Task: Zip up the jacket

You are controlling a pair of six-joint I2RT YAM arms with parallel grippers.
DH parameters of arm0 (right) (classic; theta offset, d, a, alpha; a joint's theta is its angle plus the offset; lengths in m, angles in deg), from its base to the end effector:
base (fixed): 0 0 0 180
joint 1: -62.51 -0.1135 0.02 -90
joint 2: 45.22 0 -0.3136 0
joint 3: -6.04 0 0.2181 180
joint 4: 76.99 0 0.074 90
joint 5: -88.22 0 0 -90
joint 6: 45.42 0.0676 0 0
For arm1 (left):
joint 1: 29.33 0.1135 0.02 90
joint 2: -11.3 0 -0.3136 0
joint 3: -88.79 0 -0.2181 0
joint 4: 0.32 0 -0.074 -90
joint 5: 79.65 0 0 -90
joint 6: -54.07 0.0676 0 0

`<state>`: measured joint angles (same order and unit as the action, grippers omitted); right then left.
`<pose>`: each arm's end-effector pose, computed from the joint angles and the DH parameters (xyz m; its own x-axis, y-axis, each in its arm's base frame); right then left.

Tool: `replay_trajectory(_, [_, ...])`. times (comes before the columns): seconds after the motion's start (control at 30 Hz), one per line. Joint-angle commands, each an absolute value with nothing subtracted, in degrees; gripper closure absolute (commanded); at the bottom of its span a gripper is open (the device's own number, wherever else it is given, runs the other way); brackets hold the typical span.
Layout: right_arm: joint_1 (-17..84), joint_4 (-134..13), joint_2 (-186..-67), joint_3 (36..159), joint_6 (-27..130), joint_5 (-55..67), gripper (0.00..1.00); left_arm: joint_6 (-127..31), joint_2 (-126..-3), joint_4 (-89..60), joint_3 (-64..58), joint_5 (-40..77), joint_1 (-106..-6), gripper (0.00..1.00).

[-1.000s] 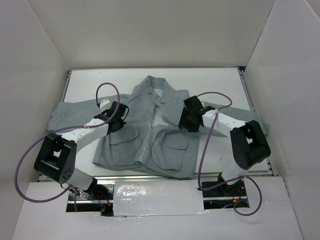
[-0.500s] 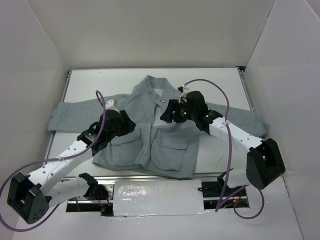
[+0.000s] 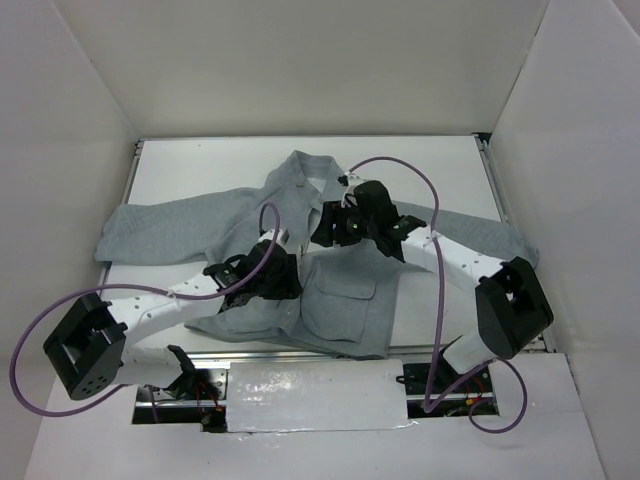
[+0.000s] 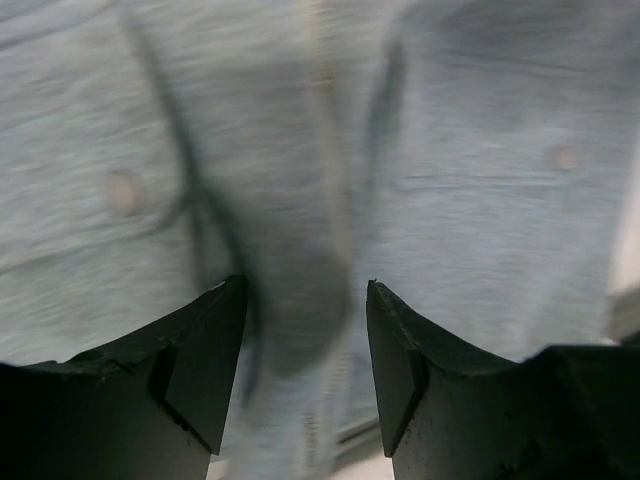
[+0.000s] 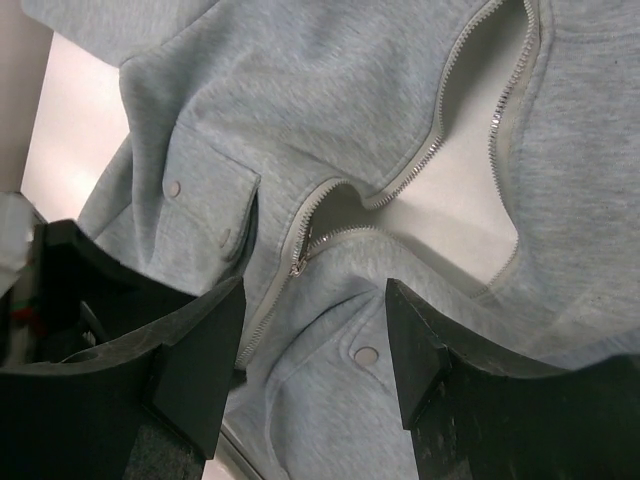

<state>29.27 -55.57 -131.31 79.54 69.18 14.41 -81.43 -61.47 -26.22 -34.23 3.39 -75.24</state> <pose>0.2629 0.1948 0.3011 -0.7250 0.0029 -0.6888 -0.4597 0.7427 0.4869 0.1745 -0.1684 0.2598 -0.7880 -0.2041 -0.5809 0.1255 0.8704 -0.4761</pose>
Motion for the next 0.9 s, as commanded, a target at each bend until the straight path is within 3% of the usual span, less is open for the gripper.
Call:
replay_trajectory(0.0, [29.1, -58.8, -127.6, 78.1, 69.5, 14.1, 0.35, -82.7, -61.5, -30.7, -32.8, -5.1, -75.3, 0.37])
replay_trajectory(0.47, [29.2, -60.8, -124.6, 76.6, 68.9, 17.1, 0.34, -75.5, -72.4, -18.6, -31.1, -3.9, -74.7, 0.34])
replay_trajectory(0.5, [29.3, -60.8, -125.0, 76.7, 68.8, 17.4, 0.34, -75.3, -73.1, -18.6, -30.8, -4.4, -74.6, 0.46])
replay_trajectory(0.53, [29.3, -60.8, -125.4, 76.8, 68.9, 17.6, 0.34, -75.0, -73.8, -18.4, -30.3, -4.2, -73.9, 0.72])
replay_trajectory(0.57, [29.3, -60.8, -125.7, 76.7, 69.1, 17.6, 0.34, -75.1, -74.6, -18.7, -30.2, -3.7, -73.5, 0.91])
replay_trajectory(0.6, [29.2, -60.8, -126.3, 76.7, 69.1, 17.8, 0.34, -75.6, -74.5, -19.1, -31.0, -3.9, -72.9, 1.0])
replay_trajectory(0.73, [29.3, -64.8, -127.2, 75.6, 67.4, 24.8, 0.33, -78.7, -67.4, -16.0, -38.6, -3.2, -72.3, 1.0])
replay_trajectory(0.87, [29.4, -67.7, -133.6, 77.1, 64.6, 36.3, 0.33, -81.9, -50.0, -4.5, -52.6, 4.3, -69.9, 1.0])
